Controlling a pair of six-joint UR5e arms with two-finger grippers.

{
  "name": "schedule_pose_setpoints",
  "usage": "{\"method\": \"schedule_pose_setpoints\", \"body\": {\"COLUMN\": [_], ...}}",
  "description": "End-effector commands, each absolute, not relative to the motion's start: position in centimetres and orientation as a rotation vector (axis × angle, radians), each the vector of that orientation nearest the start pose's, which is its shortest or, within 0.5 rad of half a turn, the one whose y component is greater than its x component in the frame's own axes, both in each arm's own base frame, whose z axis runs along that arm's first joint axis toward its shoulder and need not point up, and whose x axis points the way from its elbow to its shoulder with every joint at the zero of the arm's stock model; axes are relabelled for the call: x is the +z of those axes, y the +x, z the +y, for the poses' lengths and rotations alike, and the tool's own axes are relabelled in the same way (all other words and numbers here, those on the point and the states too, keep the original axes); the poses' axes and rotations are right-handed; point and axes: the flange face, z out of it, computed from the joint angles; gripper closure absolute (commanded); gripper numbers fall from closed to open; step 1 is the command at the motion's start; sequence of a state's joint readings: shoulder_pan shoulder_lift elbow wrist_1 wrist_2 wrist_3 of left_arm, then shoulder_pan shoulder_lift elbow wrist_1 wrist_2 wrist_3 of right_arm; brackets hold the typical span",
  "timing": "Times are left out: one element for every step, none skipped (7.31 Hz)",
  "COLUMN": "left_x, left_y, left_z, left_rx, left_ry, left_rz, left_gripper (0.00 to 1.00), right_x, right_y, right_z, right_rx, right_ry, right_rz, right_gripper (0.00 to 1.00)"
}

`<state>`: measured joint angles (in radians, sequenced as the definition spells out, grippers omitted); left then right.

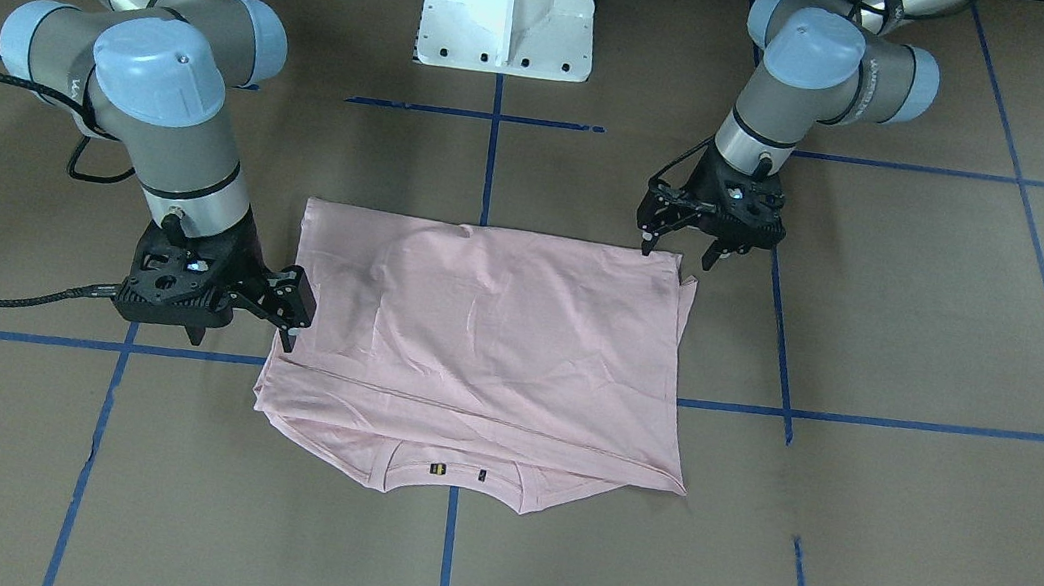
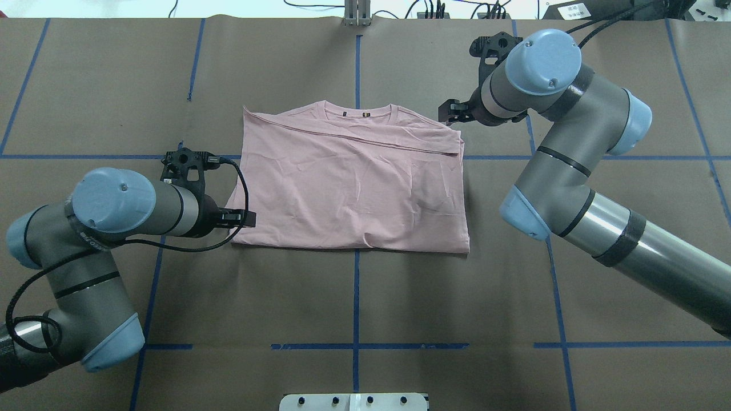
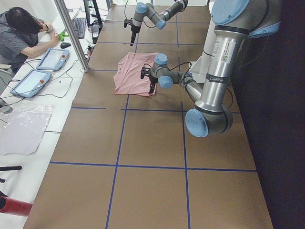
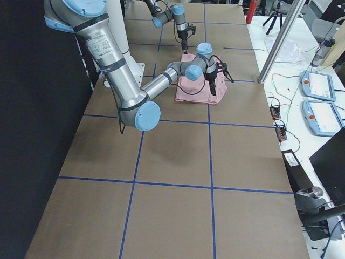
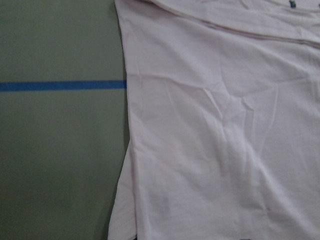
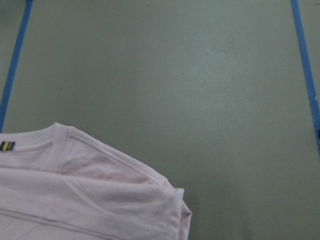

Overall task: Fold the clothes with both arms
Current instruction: 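Release the hem and move the left gripper to the folded shirt's side edge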

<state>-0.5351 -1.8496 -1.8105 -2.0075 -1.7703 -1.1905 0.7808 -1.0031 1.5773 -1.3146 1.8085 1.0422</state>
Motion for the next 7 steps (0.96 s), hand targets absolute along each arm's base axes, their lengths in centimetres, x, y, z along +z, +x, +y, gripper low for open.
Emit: {"method": "schedule_pose_setpoints", "body": {"left_x": [36.5, 37.0, 37.1, 37.0, 36.7, 36.4, 36.1], "left_y": [46.9, 47.9, 48.4, 48.4, 48.4, 48.4, 48.3], "left_z": [-39.3, -39.0, -38.6, -38.6, -38.7, -38.7, -38.7], "left_rx": [-0.042, -0.033, -0.024, -0.026, -0.028, -0.027, -0.026], "left_ry": [0.229, 0.218, 0.213, 0.213, 0.215, 0.218, 0.220], "left_rz": [0.912, 0.903, 0.901, 0.902, 0.908, 0.913, 0.917], "left_gripper": [0.18, 0.28, 0.36, 0.46, 0.72, 1.00, 1.00], "right_x": [29.7, 30.0, 30.2, 30.2, 30.3, 30.4, 30.4], "right_y": [-41.6, -41.6, -41.5, -41.5, -41.4, -41.5, -41.5], "right_z": [-56.7, -56.7, -56.7, -56.7, -56.7, -56.6, -56.6], "right_rx": [0.144, 0.146, 0.146, 0.147, 0.148, 0.147, 0.147], "right_ry": [0.328, 0.326, 0.325, 0.326, 0.326, 0.324, 0.324], "right_rz": [-0.797, -0.793, -0.791, -0.791, -0.789, -0.788, -0.788], "right_gripper": [0.00, 0.00, 0.00, 0.00, 0.00, 0.00, 0.00]}}
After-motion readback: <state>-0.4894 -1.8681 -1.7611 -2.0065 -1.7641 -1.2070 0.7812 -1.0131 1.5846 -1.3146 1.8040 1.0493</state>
